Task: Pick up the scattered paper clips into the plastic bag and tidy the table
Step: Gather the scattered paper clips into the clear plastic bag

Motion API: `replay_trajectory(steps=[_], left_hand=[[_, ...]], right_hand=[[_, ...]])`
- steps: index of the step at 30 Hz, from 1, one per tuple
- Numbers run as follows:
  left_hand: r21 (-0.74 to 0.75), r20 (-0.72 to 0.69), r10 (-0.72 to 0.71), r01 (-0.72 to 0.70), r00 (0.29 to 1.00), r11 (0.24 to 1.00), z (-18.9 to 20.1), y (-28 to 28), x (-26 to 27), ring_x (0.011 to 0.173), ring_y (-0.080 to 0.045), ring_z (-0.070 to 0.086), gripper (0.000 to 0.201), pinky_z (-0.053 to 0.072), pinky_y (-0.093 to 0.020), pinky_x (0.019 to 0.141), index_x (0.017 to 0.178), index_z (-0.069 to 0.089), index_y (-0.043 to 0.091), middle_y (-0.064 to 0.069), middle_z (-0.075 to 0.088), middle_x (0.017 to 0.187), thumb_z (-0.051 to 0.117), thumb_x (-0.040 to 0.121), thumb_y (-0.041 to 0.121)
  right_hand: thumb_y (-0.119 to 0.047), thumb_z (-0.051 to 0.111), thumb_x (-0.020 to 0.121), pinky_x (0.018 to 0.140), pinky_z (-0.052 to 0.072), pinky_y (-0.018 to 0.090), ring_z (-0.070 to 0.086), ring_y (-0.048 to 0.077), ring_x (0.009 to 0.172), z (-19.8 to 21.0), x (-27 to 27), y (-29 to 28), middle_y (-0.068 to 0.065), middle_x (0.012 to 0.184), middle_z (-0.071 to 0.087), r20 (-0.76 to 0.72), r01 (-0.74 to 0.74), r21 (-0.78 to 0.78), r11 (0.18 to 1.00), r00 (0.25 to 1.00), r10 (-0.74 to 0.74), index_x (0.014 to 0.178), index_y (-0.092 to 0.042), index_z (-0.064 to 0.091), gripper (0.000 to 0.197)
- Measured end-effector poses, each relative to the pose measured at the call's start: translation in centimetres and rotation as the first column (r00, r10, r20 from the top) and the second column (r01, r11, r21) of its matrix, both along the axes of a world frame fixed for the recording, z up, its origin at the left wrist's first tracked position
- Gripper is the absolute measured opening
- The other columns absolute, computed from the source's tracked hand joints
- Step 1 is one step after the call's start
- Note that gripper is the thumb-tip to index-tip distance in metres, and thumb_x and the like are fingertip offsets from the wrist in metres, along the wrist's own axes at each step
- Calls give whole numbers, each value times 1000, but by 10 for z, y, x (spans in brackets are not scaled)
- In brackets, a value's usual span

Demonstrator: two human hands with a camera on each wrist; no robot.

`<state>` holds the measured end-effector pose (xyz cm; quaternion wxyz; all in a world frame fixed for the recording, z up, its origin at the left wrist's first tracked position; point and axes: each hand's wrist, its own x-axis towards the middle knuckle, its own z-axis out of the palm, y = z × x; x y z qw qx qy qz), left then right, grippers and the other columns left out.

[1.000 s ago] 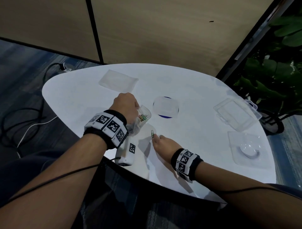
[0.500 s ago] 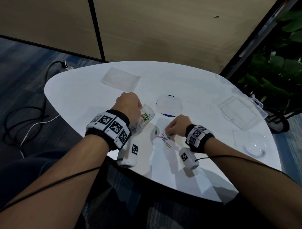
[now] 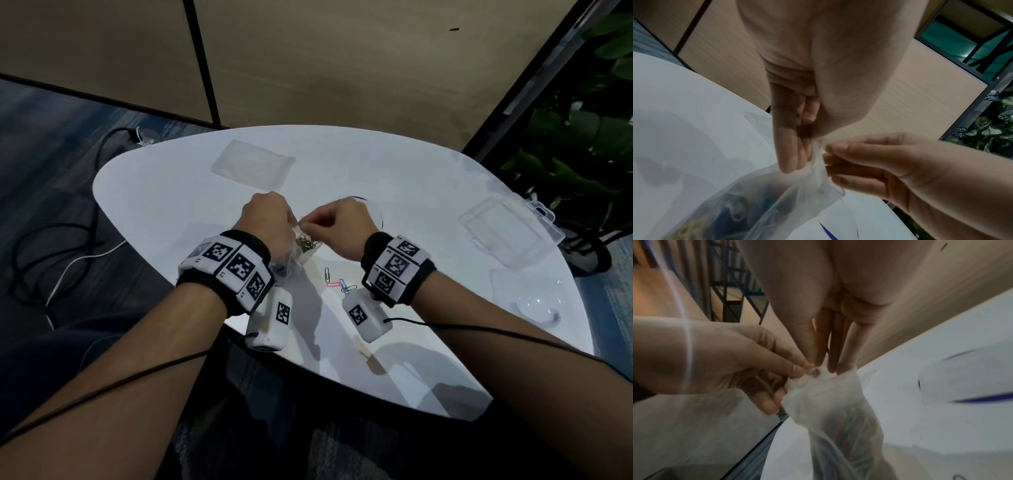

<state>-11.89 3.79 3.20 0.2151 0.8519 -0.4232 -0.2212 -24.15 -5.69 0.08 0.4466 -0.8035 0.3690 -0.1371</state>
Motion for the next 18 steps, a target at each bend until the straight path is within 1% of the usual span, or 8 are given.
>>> replay_trajectory(steps=[2, 4, 6, 8, 9, 11, 14, 18], left_hand=[[-10, -6, 18, -18, 1000, 1000, 2, 1, 3, 106, -26, 65, 25, 52, -28, 84, 101, 77, 15, -7, 70, 114, 57, 89, 4], [-7, -19, 31, -31, 999, 1000, 3, 2, 5, 107, -26, 65, 26, 48, -25, 80, 101, 76, 13, -7, 70, 116, 56, 90, 3], [5, -29, 32, -32, 999, 999, 5, 4, 6, 105, -27, 65, 26, 49, -25, 78, 101, 76, 13, -8, 70, 115, 55, 90, 2], [13, -27, 27, -27, 999, 1000, 6, 5, 6, 104, -28, 66, 26, 51, -26, 78, 102, 76, 12, -10, 70, 114, 55, 91, 2], [16, -26, 24, -23, 999, 1000, 6, 6, 6, 104, -28, 66, 26, 53, -27, 80, 102, 76, 11, -10, 70, 114, 55, 91, 2], [26, -31, 19, -18, 999, 1000, 6, 8, 6, 102, -29, 68, 26, 56, -30, 83, 103, 76, 11, -11, 71, 112, 55, 91, 2], [39, -55, 22, -20, 998, 999, 7, 8, 6, 96, -30, 70, 26, 59, -36, 83, 101, 76, 11, -13, 72, 105, 55, 90, 2], [65, -74, 26, -21, 997, 998, 8, 6, 6, 94, -30, 71, 27, 60, -38, 85, 102, 75, 11, -13, 74, 101, 56, 88, 0]], right_hand=[[-12, 70, 82, 80, 58, 24, 71, 7, 77, 4, -6, -6, -6, 80, 76, 53, 37, -92, 995, 998, -32, 84, -20, 79, 12], [-2, 61, 78, 83, 58, 29, 71, 10, 81, -1, -20, -16, -5, 82, 76, 31, 33, -147, 989, 999, -29, 83, -20, 79, 25], [6, 54, 76, 96, 52, 33, 66, 16, 104, -17, -37, -17, 1, 109, 73, -233, -211, -215, 953, 959, 160, 101, -19, 76, 42], [9, 52, 80, 111, 38, 35, 45, 20, 134, -38, -53, -8, 1, 147, 48, -572, -568, -144, 810, 716, 401, 133, -19, 59, 60], [8, 51, 82, 114, 33, 37, 37, 21, 140, -49, -61, -3, 2, 155, 35, -644, -683, -119, 721, 606, 468, 142, -18, 48, 65], [4, 55, 82, 112, 35, 40, 36, 27, 138, -67, -72, 3, 8, 156, 29, -660, -779, -120, 615, 525, 537, 147, -13, 39, 69], [-2, 61, 82, 104, 42, 41, 45, 33, 128, -77, -80, 6, 15, 149, 36, -661, -791, -194, 581, 542, 518, 143, -7, 43, 64], [-7, 47, 92, 89, 50, 43, 51, 33, 113, -81, -83, 10, 11, 144, 43, -697, -776, -276, 568, 568, 438, 132, -9, 53, 41]])
